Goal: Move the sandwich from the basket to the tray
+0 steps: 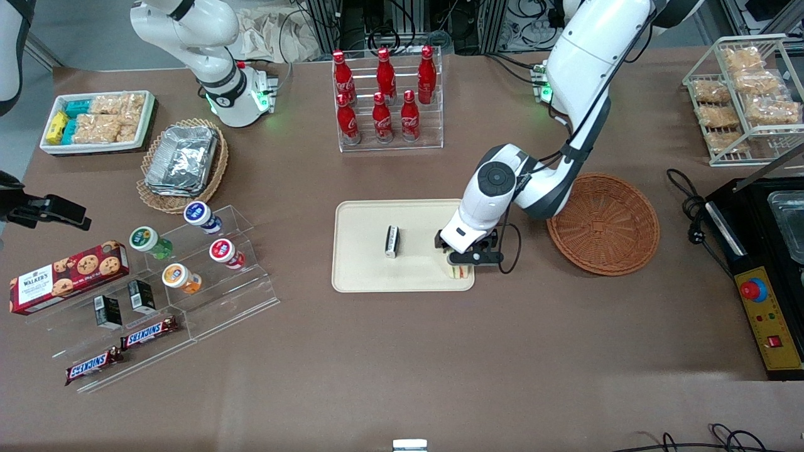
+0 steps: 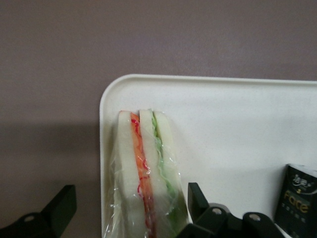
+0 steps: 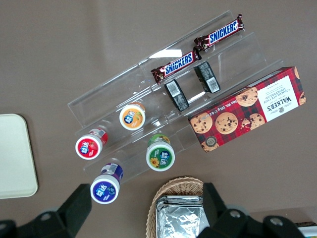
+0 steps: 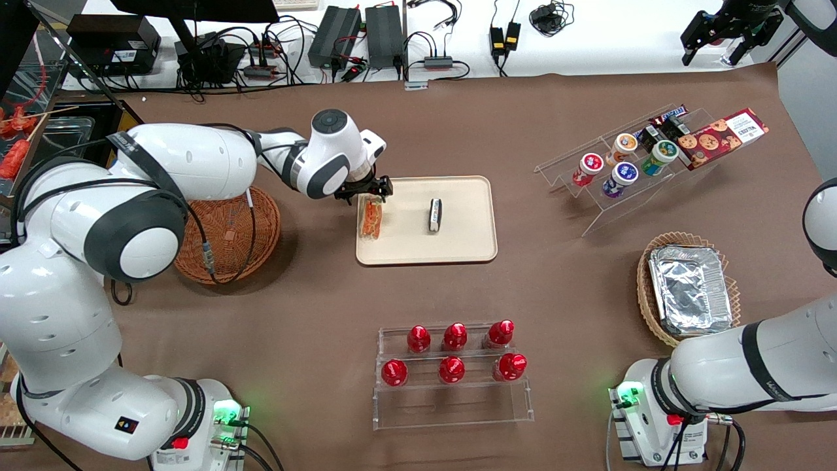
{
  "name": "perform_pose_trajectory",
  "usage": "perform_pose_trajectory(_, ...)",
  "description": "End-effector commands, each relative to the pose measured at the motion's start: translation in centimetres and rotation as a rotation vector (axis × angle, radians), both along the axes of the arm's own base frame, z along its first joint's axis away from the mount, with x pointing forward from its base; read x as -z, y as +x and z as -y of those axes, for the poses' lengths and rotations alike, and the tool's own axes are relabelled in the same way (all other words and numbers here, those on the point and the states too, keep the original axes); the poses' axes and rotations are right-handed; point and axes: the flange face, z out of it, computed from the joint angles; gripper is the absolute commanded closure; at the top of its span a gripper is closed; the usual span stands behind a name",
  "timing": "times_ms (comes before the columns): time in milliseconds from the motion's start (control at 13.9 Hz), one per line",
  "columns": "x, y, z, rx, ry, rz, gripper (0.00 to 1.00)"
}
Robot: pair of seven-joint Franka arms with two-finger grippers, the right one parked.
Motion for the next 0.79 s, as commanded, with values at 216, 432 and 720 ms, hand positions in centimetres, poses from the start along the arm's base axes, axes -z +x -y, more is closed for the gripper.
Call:
perform_pose_trajectory(216, -13.6, 2.1, -2.7, -0.049, 0.038, -0.012, 0.00)
perform_pose_trajectory(432, -20.4, 3.8, -8.6, 0.007, 0.046, 0.005, 0.00)
perform_pose_trajectory(720, -29.5, 4.9, -16.6, -0.030, 0.068, 0.040, 0.00)
